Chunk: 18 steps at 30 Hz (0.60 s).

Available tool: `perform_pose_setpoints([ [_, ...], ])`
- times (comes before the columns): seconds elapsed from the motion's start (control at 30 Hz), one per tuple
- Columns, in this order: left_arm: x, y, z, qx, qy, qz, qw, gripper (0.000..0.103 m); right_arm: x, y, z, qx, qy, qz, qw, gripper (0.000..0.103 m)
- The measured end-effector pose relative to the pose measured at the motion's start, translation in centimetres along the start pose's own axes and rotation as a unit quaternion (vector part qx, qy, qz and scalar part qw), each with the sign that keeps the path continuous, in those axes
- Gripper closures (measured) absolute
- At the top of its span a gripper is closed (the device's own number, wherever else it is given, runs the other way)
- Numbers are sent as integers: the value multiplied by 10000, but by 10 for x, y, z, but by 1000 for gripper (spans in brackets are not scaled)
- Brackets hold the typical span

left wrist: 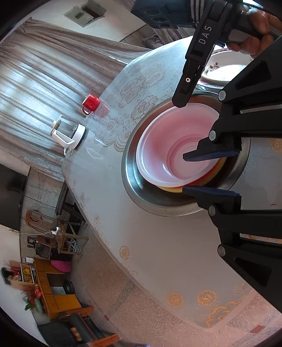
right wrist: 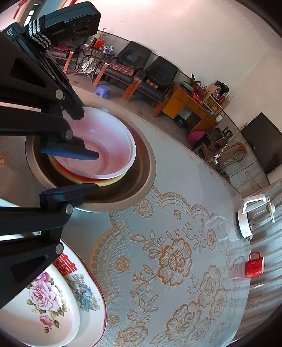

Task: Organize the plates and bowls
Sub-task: 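Lower the red bowl into the yellow bowl and open both tools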

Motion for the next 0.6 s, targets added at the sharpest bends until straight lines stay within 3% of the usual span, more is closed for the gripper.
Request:
perform_pose_setpoints([
  [0.2, 6, -2, 1, -187, -206, 173, 9995, 73, 6, -3, 1, 118, 80, 146, 9998, 80],
  [0.6, 19, -3, -13, -188, -505, 396, 9978, 71, 18, -2, 6, 113, 7, 375, 9992, 80],
])
Point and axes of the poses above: each gripper's, at about its wrist camera, not at the fingertips, and x roughly against the way its jaws point, z to its right, y to its underside, the point moved 6 cm from there along -x, roughly the way its jaws point, and after that the axes turned 12 degrees about -x, right-handed, at the moved point
